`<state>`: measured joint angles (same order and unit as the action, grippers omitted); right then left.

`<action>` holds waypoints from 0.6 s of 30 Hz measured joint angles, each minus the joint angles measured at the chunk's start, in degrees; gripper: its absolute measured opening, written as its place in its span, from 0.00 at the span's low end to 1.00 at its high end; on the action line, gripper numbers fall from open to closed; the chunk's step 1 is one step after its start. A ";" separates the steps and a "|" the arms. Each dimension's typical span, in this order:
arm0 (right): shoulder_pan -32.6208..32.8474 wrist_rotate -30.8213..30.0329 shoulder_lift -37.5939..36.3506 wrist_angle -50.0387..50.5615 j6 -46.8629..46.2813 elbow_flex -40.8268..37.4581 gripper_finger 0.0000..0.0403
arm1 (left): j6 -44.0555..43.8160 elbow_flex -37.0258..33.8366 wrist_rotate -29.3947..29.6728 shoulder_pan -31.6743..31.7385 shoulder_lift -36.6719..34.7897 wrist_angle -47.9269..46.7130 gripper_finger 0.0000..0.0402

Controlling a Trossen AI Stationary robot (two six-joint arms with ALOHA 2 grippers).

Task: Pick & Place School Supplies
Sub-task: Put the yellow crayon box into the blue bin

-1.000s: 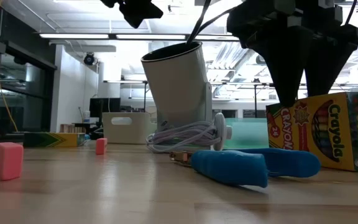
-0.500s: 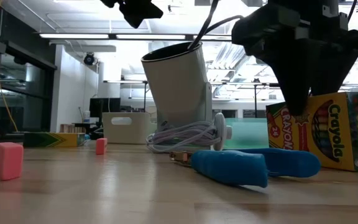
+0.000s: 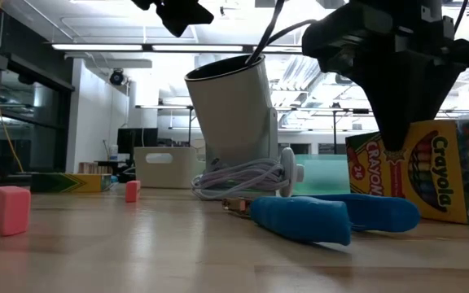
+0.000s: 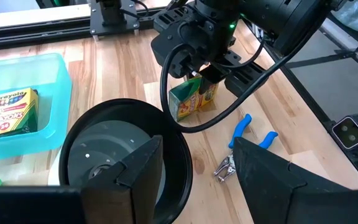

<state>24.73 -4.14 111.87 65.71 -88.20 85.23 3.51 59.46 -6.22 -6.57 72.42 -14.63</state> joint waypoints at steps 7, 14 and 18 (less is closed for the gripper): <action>-0.07 -0.01 -0.43 0.08 4.08 -0.01 0.25 | 0.00 0.00 0.00 0.00 0.00 0.00 0.48; -1.82 -2.17 -4.97 0.65 6.79 -0.02 0.25 | 0.00 0.00 0.00 0.00 0.00 0.00 0.48; -3.38 -5.01 -8.80 2.21 7.60 -0.01 0.25 | 0.00 0.02 0.01 0.00 0.00 0.04 0.48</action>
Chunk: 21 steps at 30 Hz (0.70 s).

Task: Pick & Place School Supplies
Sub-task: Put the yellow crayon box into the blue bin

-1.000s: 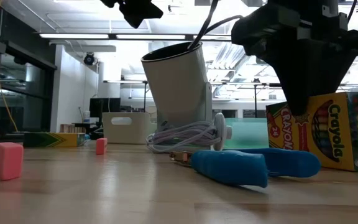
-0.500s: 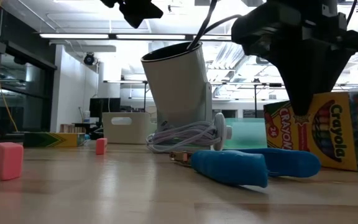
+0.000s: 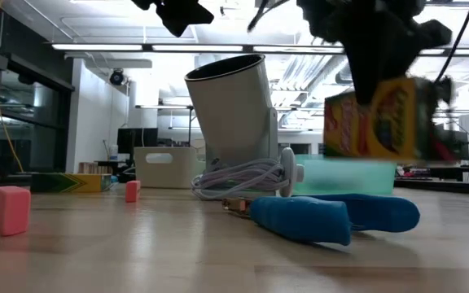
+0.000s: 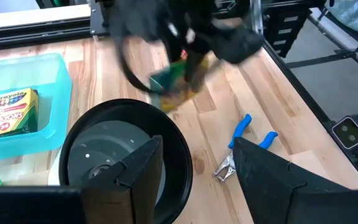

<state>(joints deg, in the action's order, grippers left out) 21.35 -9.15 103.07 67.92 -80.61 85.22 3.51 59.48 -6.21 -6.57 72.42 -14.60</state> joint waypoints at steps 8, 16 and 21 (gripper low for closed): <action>-4.87 -6.86 -8.27 3.19 4.14 -0.01 0.25 | 0.00 0.02 0.00 0.00 0.00 0.00 0.48; -14.60 -14.42 -12.77 4.01 12.19 -0.01 0.25 | 0.24 0.04 0.02 0.00 -0.02 0.18 0.48; -23.33 -14.82 -12.96 1.88 20.14 0.01 0.25 | 1.25 0.04 0.06 0.00 -0.02 0.74 0.48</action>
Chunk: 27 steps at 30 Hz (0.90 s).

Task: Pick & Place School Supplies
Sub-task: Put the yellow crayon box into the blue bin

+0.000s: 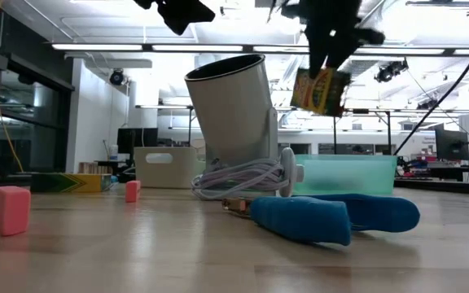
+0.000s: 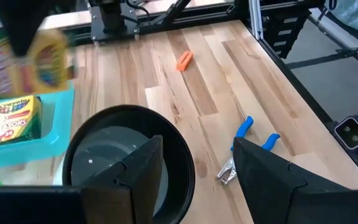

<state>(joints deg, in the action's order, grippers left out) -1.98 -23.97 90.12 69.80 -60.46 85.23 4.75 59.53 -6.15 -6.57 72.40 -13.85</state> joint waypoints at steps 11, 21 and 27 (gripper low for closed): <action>-18.29 3.36 0.27 -3.25 18.02 0.00 0.25 | 0.00 0.00 0.00 0.00 0.00 0.69 0.48; -26.00 3.62 1.86 -6.77 34.14 0.00 0.25 | -0.07 0.00 0.00 0.00 0.00 1.33 0.48; -28.32 4.27 8.13 -8.20 48.51 0.00 0.25 | -0.24 -0.02 -0.01 0.00 0.00 2.54 0.48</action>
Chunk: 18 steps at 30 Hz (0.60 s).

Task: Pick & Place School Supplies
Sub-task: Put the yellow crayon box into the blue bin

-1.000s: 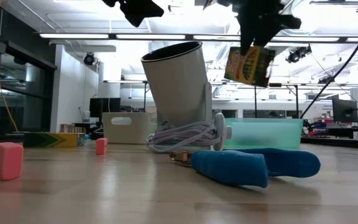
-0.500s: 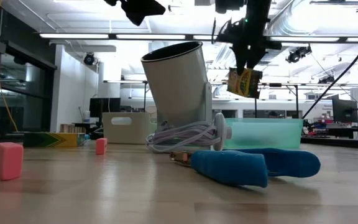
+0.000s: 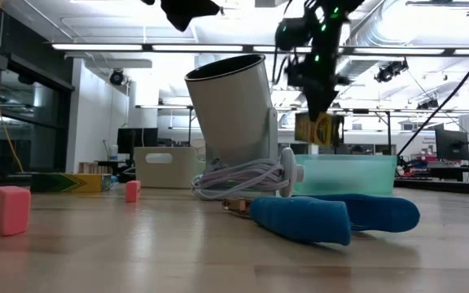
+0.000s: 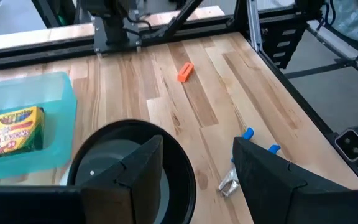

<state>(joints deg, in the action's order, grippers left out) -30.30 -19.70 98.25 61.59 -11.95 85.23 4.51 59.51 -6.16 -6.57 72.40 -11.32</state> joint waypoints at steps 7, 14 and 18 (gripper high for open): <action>-1.03 -6.21 6.11 -1.54 18.50 -0.02 0.25 | 0.00 0.00 0.01 0.00 0.00 1.20 0.48; -1.73 -8.20 9.42 -5.01 30.38 -0.02 0.25 | -0.20 0.00 0.00 0.00 0.00 1.33 0.48; -2.56 -7.78 10.00 -6.60 33.59 -0.01 0.25 | -0.33 0.00 0.01 0.00 0.00 1.49 0.48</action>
<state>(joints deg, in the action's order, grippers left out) -32.86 -27.49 108.25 54.99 21.64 85.22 4.18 59.51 -6.15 -6.57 72.40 -9.82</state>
